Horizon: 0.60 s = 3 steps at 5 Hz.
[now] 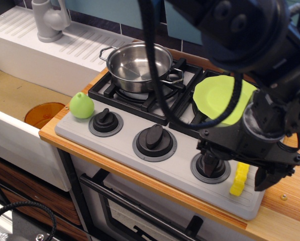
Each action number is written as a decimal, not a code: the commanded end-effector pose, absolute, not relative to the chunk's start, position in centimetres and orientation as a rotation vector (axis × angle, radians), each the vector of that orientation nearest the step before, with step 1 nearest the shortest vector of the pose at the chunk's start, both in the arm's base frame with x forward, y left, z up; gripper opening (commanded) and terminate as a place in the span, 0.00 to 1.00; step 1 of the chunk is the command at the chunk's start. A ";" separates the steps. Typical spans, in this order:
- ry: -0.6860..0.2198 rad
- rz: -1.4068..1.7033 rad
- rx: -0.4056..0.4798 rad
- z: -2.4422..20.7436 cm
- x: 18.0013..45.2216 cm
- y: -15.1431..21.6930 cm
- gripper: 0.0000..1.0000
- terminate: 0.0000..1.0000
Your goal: Put fry on plate and smallpear in pot or pan on stove
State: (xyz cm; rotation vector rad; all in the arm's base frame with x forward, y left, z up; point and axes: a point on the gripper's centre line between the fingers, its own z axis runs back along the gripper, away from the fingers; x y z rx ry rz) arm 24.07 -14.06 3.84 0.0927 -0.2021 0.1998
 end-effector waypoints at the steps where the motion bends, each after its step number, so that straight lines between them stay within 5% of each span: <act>1: -0.245 0.213 0.066 3.7 24.6 -14.9 1.00 0.00; 3: -0.244 0.222 0.057 3.2 24.4 -15.3 1.00 0.00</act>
